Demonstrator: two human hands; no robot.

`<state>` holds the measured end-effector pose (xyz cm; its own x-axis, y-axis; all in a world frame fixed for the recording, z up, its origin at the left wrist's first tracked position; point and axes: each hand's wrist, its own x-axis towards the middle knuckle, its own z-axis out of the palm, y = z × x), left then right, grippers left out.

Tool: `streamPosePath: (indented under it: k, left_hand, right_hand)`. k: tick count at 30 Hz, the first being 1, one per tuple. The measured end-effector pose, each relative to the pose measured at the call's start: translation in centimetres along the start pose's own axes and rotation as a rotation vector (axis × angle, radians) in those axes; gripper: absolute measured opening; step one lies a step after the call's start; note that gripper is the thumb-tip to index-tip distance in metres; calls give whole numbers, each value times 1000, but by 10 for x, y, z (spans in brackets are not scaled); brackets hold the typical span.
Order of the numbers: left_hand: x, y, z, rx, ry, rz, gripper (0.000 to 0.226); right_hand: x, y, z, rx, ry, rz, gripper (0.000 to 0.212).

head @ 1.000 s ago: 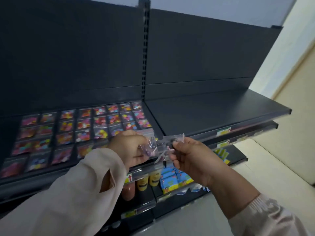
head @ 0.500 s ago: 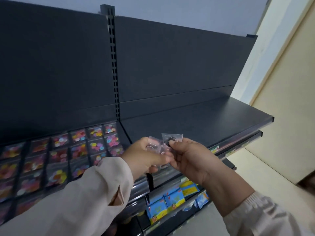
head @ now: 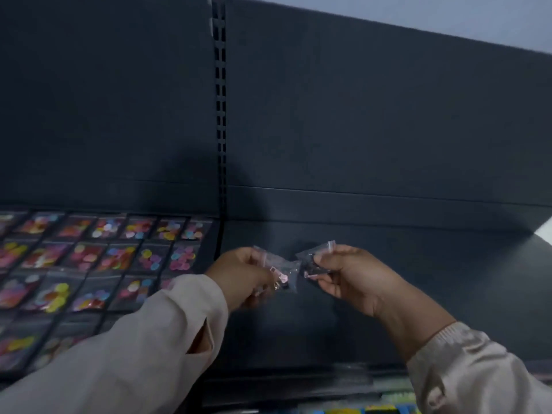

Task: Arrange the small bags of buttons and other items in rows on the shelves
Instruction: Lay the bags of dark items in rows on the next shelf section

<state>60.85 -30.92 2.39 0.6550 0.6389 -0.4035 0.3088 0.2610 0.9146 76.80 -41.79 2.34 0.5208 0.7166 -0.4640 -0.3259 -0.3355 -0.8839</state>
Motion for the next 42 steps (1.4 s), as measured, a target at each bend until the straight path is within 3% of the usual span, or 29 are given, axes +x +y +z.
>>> streamPosePath:
  k: [6,9,12,15,18,21,25,42]
  left_hand:
    - [7,-2,23,-54,186,-52,16]
    - [8,-7,24,-92,257,-72,17]
    - [13,-10,23,-104,324,-95,19]
    - [16,-10,24,-64,347,-79,18]
    - [23,-7,28,-42,346,-63,16]
    - [32,-5,31,-71,327,-75,15]
    - [42,-3,35,-73,308,-87,13]
    - [72,17,36,-109,316,-64,16]
  right_hand:
    - [63,-14,-33,-545,-57,-94,17]
    - [85,-25,-27,-659,-161,-175,19]
    - [110,-28,-26,-938,-18,-354,49]
    - [106,-17,-28,-1149,82,-626,44]
    - [93,6,-31,-1358,-147,-764,48]
    - [89,24,-35,-1575,-283,-648,70]
    - [88,29,-36,-1652,-302,-640,100]
    - [125,14,-40,-1654,-326,-720,97]
